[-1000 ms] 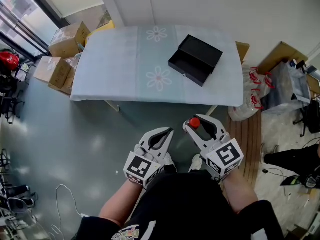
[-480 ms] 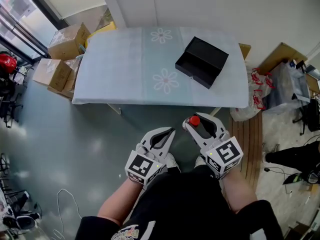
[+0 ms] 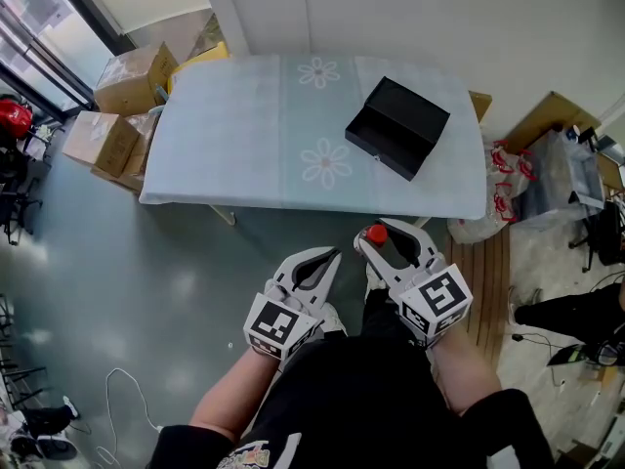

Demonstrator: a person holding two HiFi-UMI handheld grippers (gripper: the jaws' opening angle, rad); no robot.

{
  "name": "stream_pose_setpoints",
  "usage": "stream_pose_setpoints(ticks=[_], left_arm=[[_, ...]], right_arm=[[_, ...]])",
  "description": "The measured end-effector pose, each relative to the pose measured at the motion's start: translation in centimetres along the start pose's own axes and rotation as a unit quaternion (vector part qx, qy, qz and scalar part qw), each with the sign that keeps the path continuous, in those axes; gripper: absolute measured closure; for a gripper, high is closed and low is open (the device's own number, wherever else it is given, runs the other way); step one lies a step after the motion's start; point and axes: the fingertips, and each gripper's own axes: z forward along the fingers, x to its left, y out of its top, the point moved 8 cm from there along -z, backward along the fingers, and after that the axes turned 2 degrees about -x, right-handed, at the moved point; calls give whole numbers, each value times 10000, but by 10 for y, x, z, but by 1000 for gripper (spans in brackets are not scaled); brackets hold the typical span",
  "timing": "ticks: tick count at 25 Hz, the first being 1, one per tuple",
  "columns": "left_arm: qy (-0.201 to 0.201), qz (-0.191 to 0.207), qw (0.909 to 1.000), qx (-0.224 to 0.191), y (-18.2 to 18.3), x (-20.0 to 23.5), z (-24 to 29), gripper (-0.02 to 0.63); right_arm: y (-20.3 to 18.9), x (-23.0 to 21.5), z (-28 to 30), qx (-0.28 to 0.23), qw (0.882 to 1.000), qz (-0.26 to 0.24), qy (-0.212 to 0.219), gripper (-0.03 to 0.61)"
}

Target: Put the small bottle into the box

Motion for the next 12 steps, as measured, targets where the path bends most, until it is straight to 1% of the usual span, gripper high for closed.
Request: stream_pose_setpoints(ticks=[6,12], left_arm=[[108,30,9999,-92,2,4,23,606],[249,-40,9997,-63,6,14,57,606]], right_arm=[[2,-26,9,33,9999,-38,162,420],[3,-64,19,118,9995,-14,288,420]])
